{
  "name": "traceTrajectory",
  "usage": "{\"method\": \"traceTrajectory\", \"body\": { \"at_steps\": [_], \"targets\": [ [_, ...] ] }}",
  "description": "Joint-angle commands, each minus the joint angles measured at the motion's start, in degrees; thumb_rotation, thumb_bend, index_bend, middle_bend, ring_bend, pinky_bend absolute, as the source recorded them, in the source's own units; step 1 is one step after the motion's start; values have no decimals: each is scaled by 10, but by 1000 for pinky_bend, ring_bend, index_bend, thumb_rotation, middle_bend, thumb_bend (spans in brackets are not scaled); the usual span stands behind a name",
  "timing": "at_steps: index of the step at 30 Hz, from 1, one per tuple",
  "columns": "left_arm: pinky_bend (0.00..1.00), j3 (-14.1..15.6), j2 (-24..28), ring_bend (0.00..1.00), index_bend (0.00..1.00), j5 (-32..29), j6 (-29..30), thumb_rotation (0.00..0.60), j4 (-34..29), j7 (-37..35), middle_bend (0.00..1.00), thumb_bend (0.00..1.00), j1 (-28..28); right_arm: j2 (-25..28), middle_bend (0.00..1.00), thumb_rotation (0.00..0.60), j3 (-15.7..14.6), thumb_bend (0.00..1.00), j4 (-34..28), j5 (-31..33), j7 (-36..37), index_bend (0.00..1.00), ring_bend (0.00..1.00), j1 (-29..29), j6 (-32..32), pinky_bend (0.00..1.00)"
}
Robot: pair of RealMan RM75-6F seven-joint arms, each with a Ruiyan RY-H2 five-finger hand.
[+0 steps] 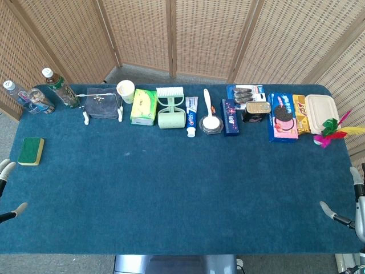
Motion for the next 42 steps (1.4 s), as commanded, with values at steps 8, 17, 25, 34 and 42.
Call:
{"method": "traceTrajectory", "body": {
  "at_steps": [8, 17, 25, 34, 42],
  "targets": [
    [0, 3, -2, 0, 55, 24, -5, 600, 14, -60, 0, 105, -11, 3, 0, 301, -3, 0, 0, -6, 18, 99, 0, 2, -10, 0],
    [0, -9, -69, 40, 618, 86, 25, 600, 100, -277, 6, 388, -55, -7, 43, 324, -3, 245, 32, -39, 179, 532, 8, 30, -52, 0],
    [0, -14, -110, 71, 843, 91, 8, 600, 101, -311, 43, 512, -86, -52, 123, 508, 3, 345, 70, -58, 232, 683, 46, 57, -67, 0],
    [0, -14, -115, 71, 843, 86, -17, 600, 78, -295, 43, 513, -107, -61, 117, 511, 7, 396, 64, -41, 252, 684, 41, 74, -96, 0],
    [0, -11, -114, 71, 844, 85, -54, 600, 59, -295, 43, 512, -134, -74, 127, 543, 2, 422, 54, -40, 275, 691, 41, 97, -136, 0]
  ]
}}
